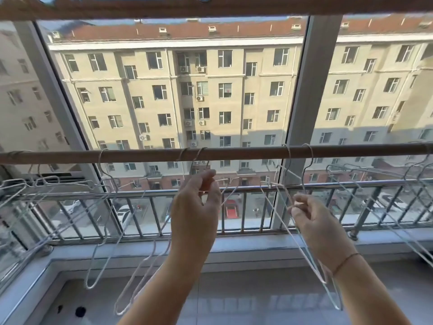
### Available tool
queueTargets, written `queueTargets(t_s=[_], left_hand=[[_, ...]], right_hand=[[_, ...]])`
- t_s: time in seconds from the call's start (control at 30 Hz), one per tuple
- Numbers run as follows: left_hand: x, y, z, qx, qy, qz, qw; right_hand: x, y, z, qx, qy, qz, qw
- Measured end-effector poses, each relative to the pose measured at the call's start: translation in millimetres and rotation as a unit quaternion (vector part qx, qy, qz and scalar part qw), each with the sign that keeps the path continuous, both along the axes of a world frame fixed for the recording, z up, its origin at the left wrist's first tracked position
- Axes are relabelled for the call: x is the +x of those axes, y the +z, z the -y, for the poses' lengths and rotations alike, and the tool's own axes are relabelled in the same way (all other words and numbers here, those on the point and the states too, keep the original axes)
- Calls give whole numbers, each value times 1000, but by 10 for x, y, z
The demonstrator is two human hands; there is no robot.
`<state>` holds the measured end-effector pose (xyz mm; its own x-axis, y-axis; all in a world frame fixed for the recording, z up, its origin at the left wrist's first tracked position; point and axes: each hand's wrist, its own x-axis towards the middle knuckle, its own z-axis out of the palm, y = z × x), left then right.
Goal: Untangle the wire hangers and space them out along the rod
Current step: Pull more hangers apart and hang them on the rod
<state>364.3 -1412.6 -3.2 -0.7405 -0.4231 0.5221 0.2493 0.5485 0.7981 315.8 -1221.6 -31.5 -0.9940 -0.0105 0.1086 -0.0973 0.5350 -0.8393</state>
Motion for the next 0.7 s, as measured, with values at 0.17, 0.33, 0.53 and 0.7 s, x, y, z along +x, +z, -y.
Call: queueTargets(t_s=[0.17,0.33,0.53,0.7], left_hand=[[34,-73,411,41,22,85,995],[-80,-145,460,215,-49,169,960],[-239,-64,361,355,-149,194,902],[-483,44,214,426,-177,178,869]], right_hand=[[314,183,288,38,-14,-165,985],[301,59,929,-27,160,-22,987],[263,-134,1244,-210,205,98,951],[87,-71,1229,-239,154,44,958]])
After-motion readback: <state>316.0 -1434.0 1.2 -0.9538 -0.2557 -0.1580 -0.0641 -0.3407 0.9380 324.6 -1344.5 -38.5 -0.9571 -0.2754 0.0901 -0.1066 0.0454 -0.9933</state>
